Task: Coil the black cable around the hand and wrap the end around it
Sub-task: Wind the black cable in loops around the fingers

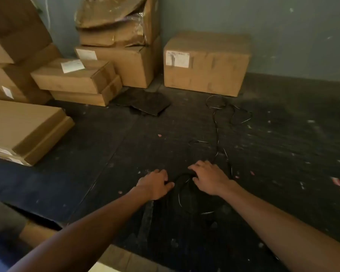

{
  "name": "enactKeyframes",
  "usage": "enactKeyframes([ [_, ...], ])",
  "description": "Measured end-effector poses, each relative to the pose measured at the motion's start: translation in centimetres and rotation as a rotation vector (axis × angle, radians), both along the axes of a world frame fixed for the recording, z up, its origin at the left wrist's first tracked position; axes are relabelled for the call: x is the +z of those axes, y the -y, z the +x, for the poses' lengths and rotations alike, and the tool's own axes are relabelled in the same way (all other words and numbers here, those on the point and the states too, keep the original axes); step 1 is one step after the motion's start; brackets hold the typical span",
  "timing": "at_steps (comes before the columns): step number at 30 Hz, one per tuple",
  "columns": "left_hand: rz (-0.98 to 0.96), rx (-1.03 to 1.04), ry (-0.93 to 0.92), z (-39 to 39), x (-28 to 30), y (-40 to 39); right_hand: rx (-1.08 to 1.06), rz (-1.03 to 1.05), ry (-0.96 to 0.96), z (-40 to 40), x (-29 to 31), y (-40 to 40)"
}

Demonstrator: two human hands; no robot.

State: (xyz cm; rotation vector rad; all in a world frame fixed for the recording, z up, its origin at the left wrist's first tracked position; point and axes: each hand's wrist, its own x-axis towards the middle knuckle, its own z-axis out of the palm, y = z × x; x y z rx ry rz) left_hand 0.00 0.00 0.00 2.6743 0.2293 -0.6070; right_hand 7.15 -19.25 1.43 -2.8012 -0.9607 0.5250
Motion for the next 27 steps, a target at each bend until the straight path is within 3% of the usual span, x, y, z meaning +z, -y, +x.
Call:
enactKeyframes([
  [6,0.088,-0.030,0.028,-0.9,-0.7,1.3,-0.087,-0.153,0.033,-0.1,-1.7,-0.3],
  [11,-0.086,0.112,0.073,-0.6,-0.4,0.4,-0.145,-0.160,-0.008,0.3,-1.4,0.2],
  [16,-0.409,0.175,0.215,0.9,2.1,-0.7,-0.224,0.168,-0.166,1.3,-0.7,0.5],
  [18,-0.464,0.125,0.283,1.8,4.1,-0.6,-0.247,0.388,-0.262,1.6,0.2,0.1],
  [21,-0.532,0.095,0.345,3.2,7.1,-0.3,-0.232,0.551,-0.273,2.4,2.2,-0.6],
  [24,-0.668,0.161,0.260,4.2,9.7,-0.2,-0.233,0.662,-0.203,3.5,4.7,-0.4],
  [27,-1.005,0.248,0.041,4.6,12.0,0.0,-0.226,0.763,-0.098,4.6,7.3,0.2],
])
